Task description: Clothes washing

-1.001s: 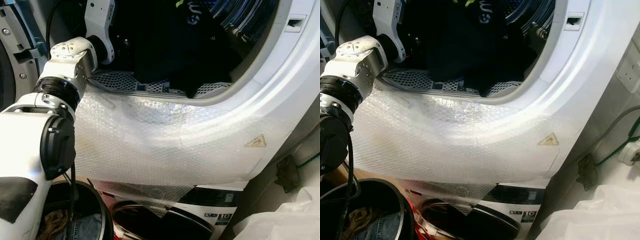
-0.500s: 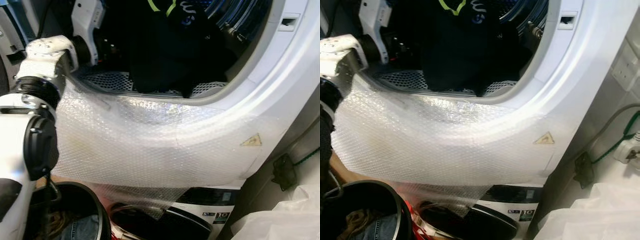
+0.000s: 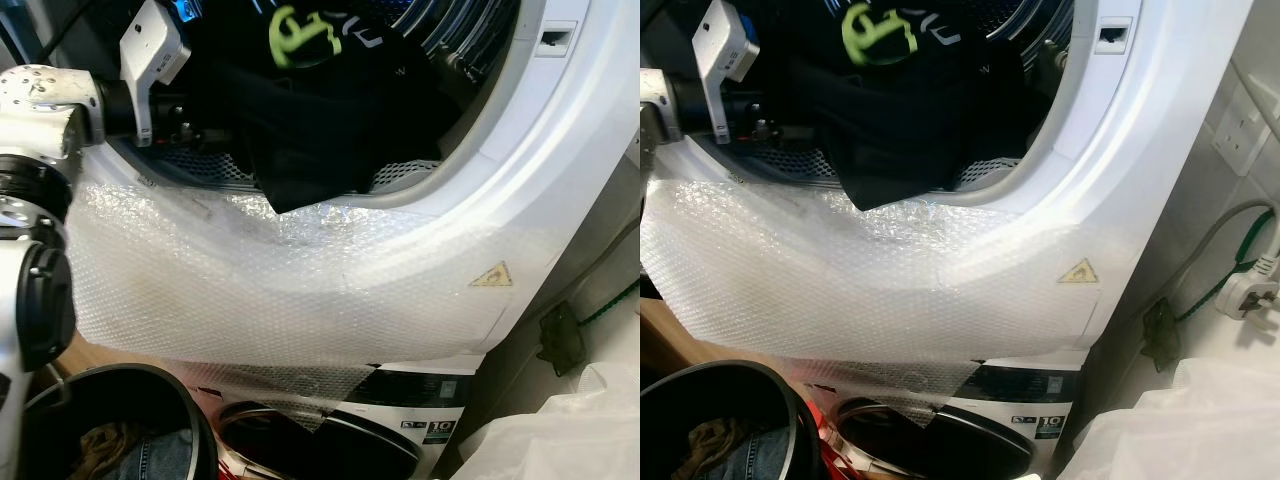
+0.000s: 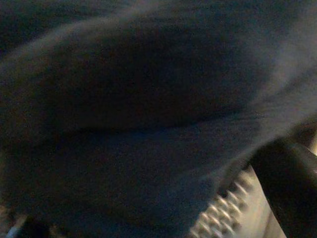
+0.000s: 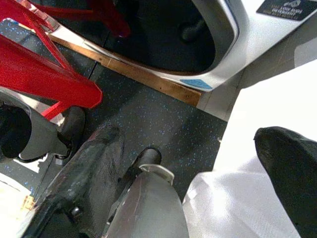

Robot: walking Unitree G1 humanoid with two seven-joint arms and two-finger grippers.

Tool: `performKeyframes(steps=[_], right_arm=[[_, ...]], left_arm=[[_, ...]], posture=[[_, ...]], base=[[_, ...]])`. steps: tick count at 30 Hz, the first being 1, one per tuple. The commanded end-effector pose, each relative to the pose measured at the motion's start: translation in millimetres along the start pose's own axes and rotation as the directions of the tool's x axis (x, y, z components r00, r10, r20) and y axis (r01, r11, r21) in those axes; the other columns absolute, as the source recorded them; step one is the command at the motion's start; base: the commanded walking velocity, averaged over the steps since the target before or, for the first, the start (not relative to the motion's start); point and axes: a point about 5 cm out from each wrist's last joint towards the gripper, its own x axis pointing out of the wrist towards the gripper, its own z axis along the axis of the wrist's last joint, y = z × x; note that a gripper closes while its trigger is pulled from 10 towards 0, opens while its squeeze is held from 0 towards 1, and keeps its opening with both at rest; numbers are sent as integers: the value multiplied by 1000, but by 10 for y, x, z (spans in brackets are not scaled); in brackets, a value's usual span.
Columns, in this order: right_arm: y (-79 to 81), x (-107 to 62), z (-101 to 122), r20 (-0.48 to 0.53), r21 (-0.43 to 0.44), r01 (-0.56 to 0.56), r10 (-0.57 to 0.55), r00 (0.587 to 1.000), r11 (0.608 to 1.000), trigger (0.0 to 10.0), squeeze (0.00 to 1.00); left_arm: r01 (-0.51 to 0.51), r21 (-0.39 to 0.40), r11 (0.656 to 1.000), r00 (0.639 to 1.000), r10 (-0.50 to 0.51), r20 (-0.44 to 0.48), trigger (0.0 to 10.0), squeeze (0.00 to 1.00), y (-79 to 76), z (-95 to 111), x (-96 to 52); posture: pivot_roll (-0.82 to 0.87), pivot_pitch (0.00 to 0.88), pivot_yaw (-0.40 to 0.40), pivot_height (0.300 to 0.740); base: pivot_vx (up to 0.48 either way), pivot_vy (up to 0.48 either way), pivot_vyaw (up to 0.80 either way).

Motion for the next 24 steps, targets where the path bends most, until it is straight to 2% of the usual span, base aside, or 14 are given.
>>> performKeyframes(steps=[1, 2, 5, 7, 9, 11, 14, 17, 19, 20, 22, 23, 24], right_arm=[[42, 2, -9, -11, -9, -16, 16, 1000, 1000, 10000, 0], [52, 4, 3, -9, -11, -20, 20, 1000, 1000, 10000, 0], [73, 7, 16, -8, -13, -25, 25, 1000, 1000, 10000, 0], [84, 9, 26, -6, -17, -30, 30, 1000, 999, 10000, 0], [87, 9, 26, -6, -19, -32, 31, 999, 999, 10000, 0], [87, 9, 25, -6, -23, -33, 33, 999, 999, 10000, 0], [86, 9, 23, -6, -24, -33, 33, 999, 999, 10000, 0], [90, 8, 18, -8, -25, -34, 34, 999, 999, 10000, 0], [92, 7, 15, -9, -23, -34, 33, 999, 999, 10000, 0], [99, 7, 10, -10, -23, -34, 34, 999, 999, 10000, 0], [100, 7, 10, -10, -23, -34, 34, 999, 999, 10000, 0], [95, 6, 6, -9, -20, -32, 32, 999, 999, 10000, 0], [96, 5, 2, -9, -21, -32, 31, 999, 999, 10000, 0]], left_arm=[[56, 27, 998, 997, -55, -47, 10000, 0, -8, 2, -128], [96, 15, 995, 995, -95, -35, 10000, 0, -31, 5, -123], [122, -4, 992, 992, -122, 19, 10000, 0, -56, 17, -82], [59, -22, 998, 993, -57, 106, 10000, 0, -60, 27, 62], [48, -49, 998, 984, -39, 172, 10000, 0, -77, 39, 157], [78, -97, 992, 965, -51, 256, 10000, 0, -125, 47, 281], [131, -142, 981, 940, -78, 332, 10000, 0, -194, 48, 430], [9, -211, 977, 921, 75, 383, 10000, 0, -176, 82, 607], [-37, -273, 961, 904, 149, 401, 10000, 0, -165, 76, 667], [-73, -325, 943, 880, 214, 424, 10000, 0, -157, 80, 713], [-76, -344, 936, 870, 231, 436, 10000, 0, -159, 85, 735], [-111, -358, 927, 861, 270, 432, 10000, 0, -168, 82, 787], [-188, -383, 904, 851, 345, 396, 10000, 0, -169, 52, 845]], posture=[[117, 0, 44, 740], [121, 0, 45, 740], [127, 0, 44, 740], [136, 0, 41, 740], [137, 0, 40, 740], [134, 0, 40, 740], [130, 0, 39, 740], [122, 0, 41, 740], [121, 0, 40, 740], [112, 0, 43, 740], [106, 0, 46, 740], [102, 0, 46, 740], [101, 0, 45, 740]], base=[[0, 0, 0], [0, 0, 0], [0, 0, 0], [0, 0, 0], [0, 0, 0], [0, 0, 0], [0, 0, 0], [0, 0, 0], [0, 0, 0], [0, 0, 0], [0, 0, 0], [0, 0, 0], [0, 0, 0]])
